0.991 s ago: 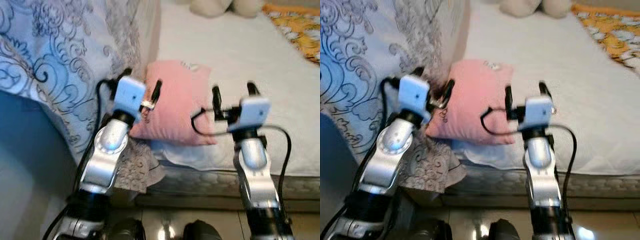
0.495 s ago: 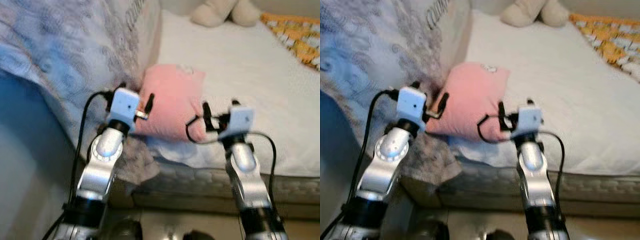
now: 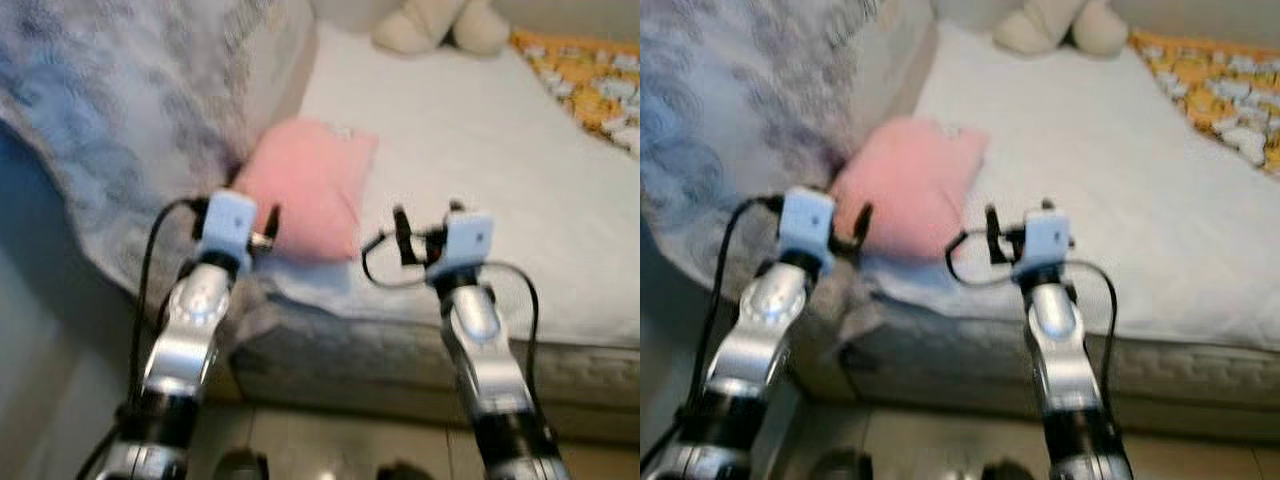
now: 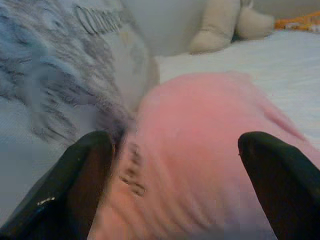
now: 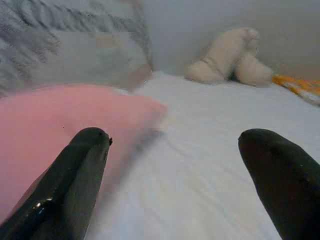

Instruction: Clean up the room

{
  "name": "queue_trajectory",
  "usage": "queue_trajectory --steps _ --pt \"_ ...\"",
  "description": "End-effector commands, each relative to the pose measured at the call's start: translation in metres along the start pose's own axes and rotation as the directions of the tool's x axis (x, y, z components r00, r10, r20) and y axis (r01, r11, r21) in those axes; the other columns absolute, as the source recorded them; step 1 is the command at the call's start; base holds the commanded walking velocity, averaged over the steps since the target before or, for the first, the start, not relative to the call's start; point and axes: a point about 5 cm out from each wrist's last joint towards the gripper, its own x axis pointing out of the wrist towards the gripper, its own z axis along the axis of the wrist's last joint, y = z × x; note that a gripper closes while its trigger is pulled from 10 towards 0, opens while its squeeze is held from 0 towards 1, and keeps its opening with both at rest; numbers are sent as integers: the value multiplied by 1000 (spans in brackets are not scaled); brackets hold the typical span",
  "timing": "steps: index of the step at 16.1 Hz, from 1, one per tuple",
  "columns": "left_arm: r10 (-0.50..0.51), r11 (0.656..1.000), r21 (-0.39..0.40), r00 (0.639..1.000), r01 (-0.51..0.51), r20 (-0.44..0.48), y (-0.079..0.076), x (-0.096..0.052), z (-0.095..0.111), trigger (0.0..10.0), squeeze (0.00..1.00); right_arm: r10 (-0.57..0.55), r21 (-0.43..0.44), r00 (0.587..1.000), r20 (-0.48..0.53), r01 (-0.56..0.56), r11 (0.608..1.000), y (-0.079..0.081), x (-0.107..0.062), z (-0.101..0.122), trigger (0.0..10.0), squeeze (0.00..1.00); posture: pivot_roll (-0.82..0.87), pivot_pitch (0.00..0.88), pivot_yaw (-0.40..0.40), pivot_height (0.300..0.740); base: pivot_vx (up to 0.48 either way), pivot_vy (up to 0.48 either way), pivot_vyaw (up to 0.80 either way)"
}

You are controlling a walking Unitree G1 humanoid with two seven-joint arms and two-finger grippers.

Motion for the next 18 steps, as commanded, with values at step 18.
queue_trajectory --steps 18 --pt "-41 997 -64 998 38 -44 -3 8 -18 10000 0 -96 18 994 -58 98 995 -19 -15 -18 10000 0 8 0 16 710 0 -438 0"
